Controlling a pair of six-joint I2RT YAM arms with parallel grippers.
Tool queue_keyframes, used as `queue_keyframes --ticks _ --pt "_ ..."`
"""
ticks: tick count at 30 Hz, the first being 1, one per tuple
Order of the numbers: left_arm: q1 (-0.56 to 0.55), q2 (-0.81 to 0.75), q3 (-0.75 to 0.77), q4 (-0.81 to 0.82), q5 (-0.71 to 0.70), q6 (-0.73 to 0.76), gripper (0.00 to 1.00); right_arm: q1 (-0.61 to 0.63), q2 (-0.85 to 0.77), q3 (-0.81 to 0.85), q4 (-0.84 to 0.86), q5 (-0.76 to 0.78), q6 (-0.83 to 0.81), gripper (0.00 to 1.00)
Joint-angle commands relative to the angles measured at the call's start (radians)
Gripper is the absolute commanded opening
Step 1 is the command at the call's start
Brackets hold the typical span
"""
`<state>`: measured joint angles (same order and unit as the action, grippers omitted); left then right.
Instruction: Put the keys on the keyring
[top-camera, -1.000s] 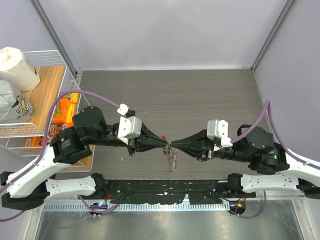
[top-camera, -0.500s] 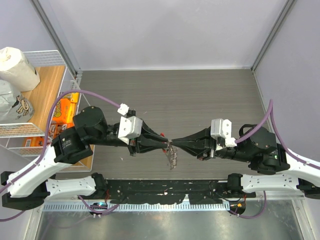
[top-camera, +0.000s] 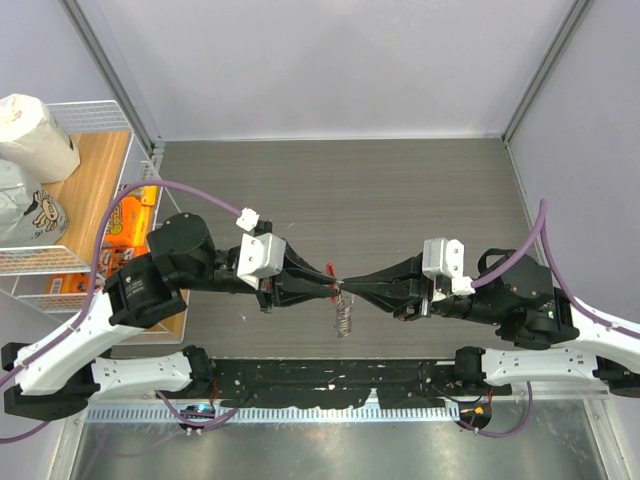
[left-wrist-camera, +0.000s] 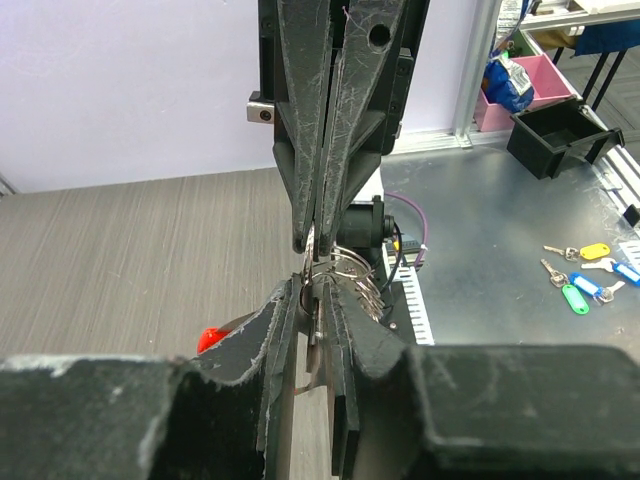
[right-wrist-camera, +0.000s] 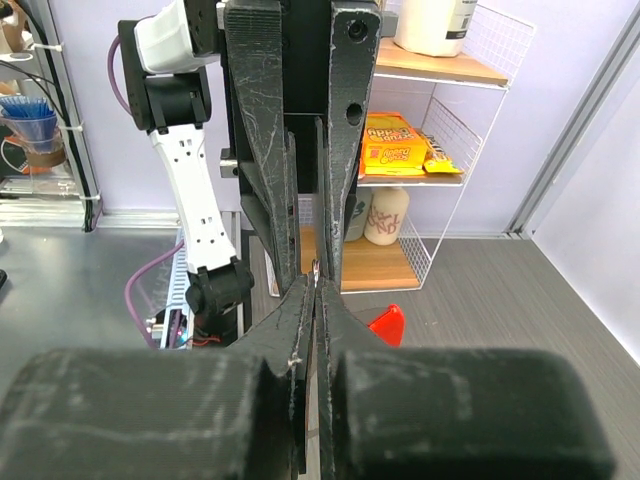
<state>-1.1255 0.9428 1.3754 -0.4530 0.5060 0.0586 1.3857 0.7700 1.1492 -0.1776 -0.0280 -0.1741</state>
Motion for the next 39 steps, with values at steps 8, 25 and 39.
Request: queue_keyframes --ticks 8,25,39 --pt "0.0 0.008 0.014 0.048 0.006 -0.014 0.21 0.009 -0.055 -0.115 0.314 -0.029 -0.013 0.06" --pt "0.0 0.016 0.027 0.066 0.037 -0.037 0.21 0.01 -0.066 -0.281 0.667 -0.059 -0.067 0.05" --pt "0.0 -0.133 -0.039 0.049 0.008 -0.003 0.34 0.01 -0.115 -0.287 0.604 0.002 -0.084 0.05"
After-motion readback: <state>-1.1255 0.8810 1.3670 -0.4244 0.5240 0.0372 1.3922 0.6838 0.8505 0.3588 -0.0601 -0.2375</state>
